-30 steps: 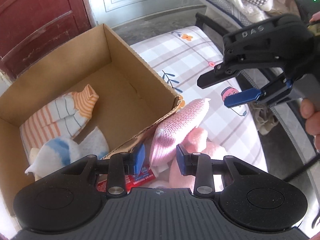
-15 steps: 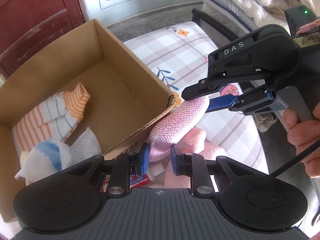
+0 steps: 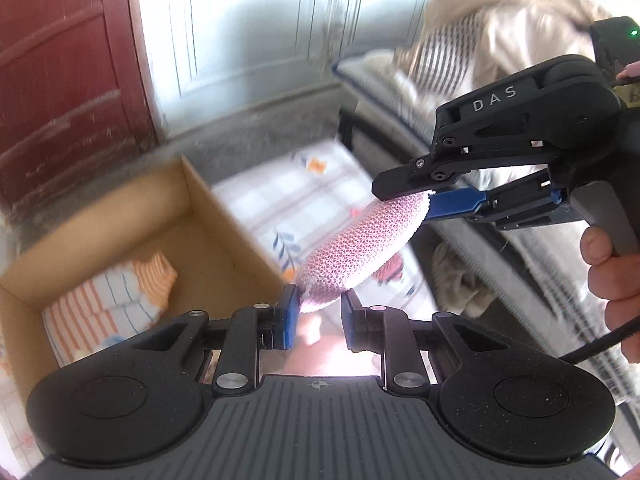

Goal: Organize soft objects
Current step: 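Lower both grippers onto the pink knitted item and close them, then lift the pink knitted item with both grippers and lower it into the box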

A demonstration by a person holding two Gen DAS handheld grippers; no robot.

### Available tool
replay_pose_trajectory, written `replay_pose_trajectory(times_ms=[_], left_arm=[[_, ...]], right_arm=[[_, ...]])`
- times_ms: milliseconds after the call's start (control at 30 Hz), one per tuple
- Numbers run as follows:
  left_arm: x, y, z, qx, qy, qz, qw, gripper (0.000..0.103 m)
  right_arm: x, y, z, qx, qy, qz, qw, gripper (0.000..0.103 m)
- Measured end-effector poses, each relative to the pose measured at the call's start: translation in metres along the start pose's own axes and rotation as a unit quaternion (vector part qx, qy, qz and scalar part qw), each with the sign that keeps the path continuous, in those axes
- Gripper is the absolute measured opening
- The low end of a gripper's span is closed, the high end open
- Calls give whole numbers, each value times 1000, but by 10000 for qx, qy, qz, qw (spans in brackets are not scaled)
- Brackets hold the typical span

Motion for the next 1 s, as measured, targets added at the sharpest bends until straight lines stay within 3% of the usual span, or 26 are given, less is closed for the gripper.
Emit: replay_pose_trajectory(times_ms=[133,267,500,767,1000], left_arm=[[34,-15,-11,35,-138,409,9991,21],[48,-26,-40,269,-394,564,9973,21],[8,-14,-109,902,-728,35,9933,21],[-54,16,-151,1209,-662,-1029,9851,24],[-36,26,-166,1576,-494,-980,9814,32]], right_arm=[[34,-11,-43,481,-42,324,9983,34],[36,-26,-89,979,-313,453,9937,34],[-38,-37,-143,1704,-491,-136,9841,34],[-138,-11,-130,1981,6,-1179,9731,34],[-168,5,-101,1702,520,-1822,9670,34]])
Point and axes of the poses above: each gripper's, at about its wrist camera, not at the fingertips, and x roughly against the way its jaws point, z to its right, y to its underside, the point moved 2 cm from there along -x, roughly the way its jaws point, and after that the axes turned 11 degrees about x, right-handed, at the moved point
